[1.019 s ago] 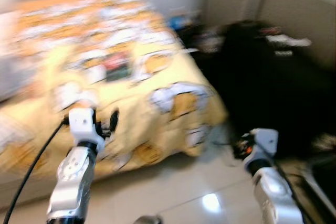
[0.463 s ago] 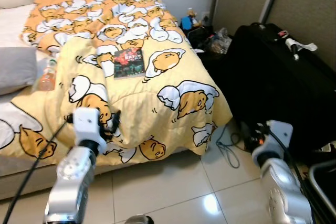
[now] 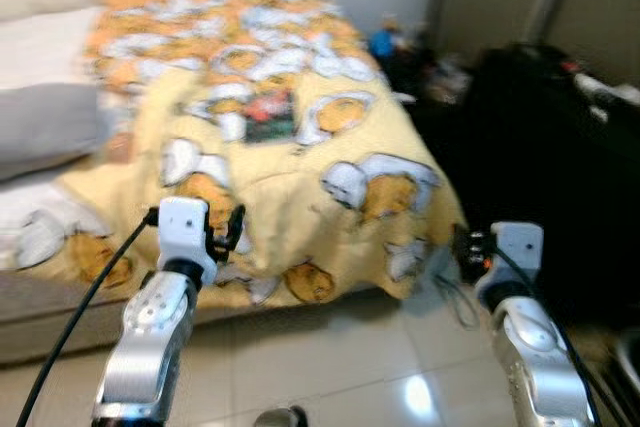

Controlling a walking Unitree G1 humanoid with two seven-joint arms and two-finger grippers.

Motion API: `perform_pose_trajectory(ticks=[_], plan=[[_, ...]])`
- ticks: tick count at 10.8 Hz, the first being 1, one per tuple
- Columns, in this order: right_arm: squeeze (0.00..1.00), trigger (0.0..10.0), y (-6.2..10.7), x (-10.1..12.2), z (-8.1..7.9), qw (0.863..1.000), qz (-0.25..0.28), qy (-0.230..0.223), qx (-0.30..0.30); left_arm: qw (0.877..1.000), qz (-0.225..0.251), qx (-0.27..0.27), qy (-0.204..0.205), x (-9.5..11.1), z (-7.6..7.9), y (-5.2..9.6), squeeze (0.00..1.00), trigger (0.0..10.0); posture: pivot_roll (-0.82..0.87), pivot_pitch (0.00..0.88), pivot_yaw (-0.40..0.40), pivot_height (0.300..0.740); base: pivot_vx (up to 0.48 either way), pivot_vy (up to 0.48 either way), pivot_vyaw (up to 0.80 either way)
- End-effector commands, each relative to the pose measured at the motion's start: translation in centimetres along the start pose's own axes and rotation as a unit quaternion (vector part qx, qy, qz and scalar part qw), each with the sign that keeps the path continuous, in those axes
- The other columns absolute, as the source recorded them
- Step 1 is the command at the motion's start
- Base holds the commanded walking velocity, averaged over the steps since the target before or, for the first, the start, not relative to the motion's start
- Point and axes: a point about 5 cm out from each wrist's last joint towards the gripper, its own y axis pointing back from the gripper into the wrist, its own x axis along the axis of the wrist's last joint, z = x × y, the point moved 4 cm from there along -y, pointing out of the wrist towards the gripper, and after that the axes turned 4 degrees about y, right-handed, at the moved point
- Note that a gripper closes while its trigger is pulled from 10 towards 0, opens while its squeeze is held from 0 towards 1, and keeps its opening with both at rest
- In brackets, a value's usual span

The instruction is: Clean up the room

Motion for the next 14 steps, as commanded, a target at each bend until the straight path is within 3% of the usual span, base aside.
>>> perform_pose_trajectory(ticks=[1,2,3,4,5,6,8,10,11,14], plan=[[0.00,10.0,-0.7,0.0,-0.6,0.999,-0.010,-0.036,0.005,1.000,-0.008,0.014,-0.010,0.1,-0.3,-0.8,0.00,10.0,0.02,0.000,0.053,0.740,0.000,0.000,0.00],[0.00,10.0,-1.2,0.3,-0.9,1.000,0.003,-0.010,-0.001,1.000,-0.009,0.023,-0.016,0.5,-0.4,-1.3,0.00,10.0,0.02,0.000,0.059,0.740,0.000,0.330,0.00],[0.00,10.0,-1.4,0.5,-1.1,0.999,0.015,-0.027,-0.013,1.000,-0.010,0.019,-0.020,0.8,-0.7,-1.9,0.00,10.0,0.02,0.000,0.066,0.740,0.000,0.349,0.00],[0.00,10.0,-1.7,0.6,-0.1,0.998,0.016,-0.028,-0.049,1.000,-0.006,0.015,-0.022,1.1,-0.8,-2.1,0.00,10.0,0.04,0.000,0.062,0.740,0.000,0.349,0.00],[0.00,10.0,-1.7,0.5,0.7,0.996,0.021,-0.059,-0.065,1.000,-0.006,0.020,-0.018,1.1,-1.2,-1.7,0.00,10.0,0.04,0.000,0.053,0.740,0.000,0.349,0.00],[0.00,10.0,-1.8,0.6,0.9,0.996,0.020,-0.053,-0.066,1.000,-0.008,0.022,-0.017,0.9,-1.2,-1.3,0.00,10.0,0.06,0.000,0.047,0.740,0.000,0.307,0.00],[0.00,10.0,-1.7,-0.7,1.1,0.997,-0.007,-0.047,-0.067,0.999,-0.014,0.024,-0.019,0.4,-1.1,-1.3,0.00,10.0,0.04,0.000,0.048,0.740,0.000,0.298,0.00],[0.00,10.0,-2.0,-2.3,2.0,0.991,-0.049,-0.072,-0.098,0.999,-0.016,0.040,-0.022,0.3,-1.9,-1.2,0.00,10.0,0.07,0.000,0.020,0.740,0.000,0.141,0.00],[0.00,10.0,-2.2,-2.0,2.0,0.993,-0.047,-0.052,-0.093,0.999,-0.017,0.044,-0.017,0.2,-1.9,-1.1,0.00,10.0,0.07,0.000,0.011,0.740,0.000,0.000,0.00],[0.00,10.0,-2.7,-0.5,-0.4,0.997,-0.034,-0.075,-0.012,0.998,-0.022,0.053,0.011,-0.6,-2.0,-0.6,0.00,10.0,0.07,0.000,-0.032,0.740,0.000,0.000,0.00]])
